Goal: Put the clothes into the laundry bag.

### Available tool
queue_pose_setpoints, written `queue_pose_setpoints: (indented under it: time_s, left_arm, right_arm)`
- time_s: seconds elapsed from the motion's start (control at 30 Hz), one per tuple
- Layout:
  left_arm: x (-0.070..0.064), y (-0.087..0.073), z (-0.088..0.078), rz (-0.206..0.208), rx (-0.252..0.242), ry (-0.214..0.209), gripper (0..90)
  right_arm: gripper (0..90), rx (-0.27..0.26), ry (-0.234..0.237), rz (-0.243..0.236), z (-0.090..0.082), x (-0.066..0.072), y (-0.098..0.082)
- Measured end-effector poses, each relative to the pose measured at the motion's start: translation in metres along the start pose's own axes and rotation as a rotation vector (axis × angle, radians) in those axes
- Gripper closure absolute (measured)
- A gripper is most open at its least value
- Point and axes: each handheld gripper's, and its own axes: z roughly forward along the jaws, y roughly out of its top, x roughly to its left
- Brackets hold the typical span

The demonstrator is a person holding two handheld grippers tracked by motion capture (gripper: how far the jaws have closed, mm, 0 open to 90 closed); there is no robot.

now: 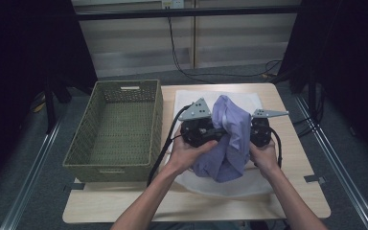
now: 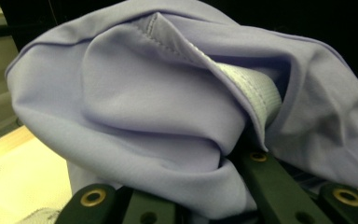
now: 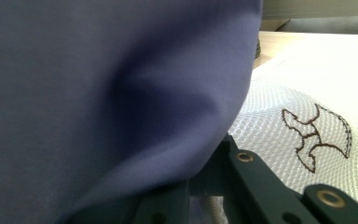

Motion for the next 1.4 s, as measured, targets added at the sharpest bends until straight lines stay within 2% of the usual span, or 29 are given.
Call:
queue_pose_setpoints:
  time_s: [0.2,0.33,0.4,0.47,0.5,0.53,0.6,0.7,0.8,0.9,1.03,1.23,1.4]
  left_arm:
    - [0.008,-0.015,0.005,-0.014,0.011,0.026,82.2]
    - [0.014,-0.012,0.007,-0.030,-0.001,0.019,82.2]
    - [0.015,-0.010,0.007,-0.016,0.014,0.027,82.2]
    - [0.015,-0.012,0.010,-0.010,0.004,0.026,82.2]
    - [0.015,-0.014,0.011,-0.004,0.022,0.028,82.2]
    - [0.015,-0.016,0.013,-0.008,0.016,0.025,82.1]
    - [0.016,-0.019,0.018,0.007,0.055,0.027,82.2]
    - [0.014,-0.021,0.021,0.022,0.081,0.025,82.2]
    - [0.011,-0.027,0.021,0.006,0.075,0.009,82.2]
    - [0.010,-0.034,0.019,0.012,0.094,0.006,82.2]
    - [0.008,-0.042,0.015,-0.009,0.107,0.006,82.3]
    - [0.005,-0.050,0.011,-0.005,0.133,-0.015,82.3]
    - [0.002,-0.057,0.010,0.000,0.167,-0.013,82.2]
  right_arm:
    - [89.2,0.000,-0.001,0.009,-0.002,-0.001,-0.001]
    - [89.2,0.003,0.000,0.001,-0.001,-0.001,-0.001]
    - [89.2,0.002,0.000,0.001,-0.001,-0.001,-0.001]
    - [89.2,0.003,-0.002,0.004,-0.002,-0.002,-0.001]
    - [89.2,0.004,-0.001,0.006,-0.001,-0.002,-0.001]
    - [89.2,0.008,-0.002,0.003,-0.001,-0.002,-0.002]
    - [89.3,0.013,0.001,0.005,0.000,-0.003,-0.002]
    - [89.3,0.020,0.002,0.001,0.001,-0.002,-0.002]
    - [89.3,0.015,-0.001,0.001,0.000,-0.003,-0.002]
    - [89.3,0.018,-0.004,0.001,-0.001,-0.004,-0.003]
    - [89.3,0.025,-0.002,-0.001,0.000,-0.003,-0.004]
    - [89.3,0.030,-0.002,0.003,0.000,-0.003,-0.004]
    - [89.3,0.032,-0.001,0.002,0.000,-0.003,-0.005]
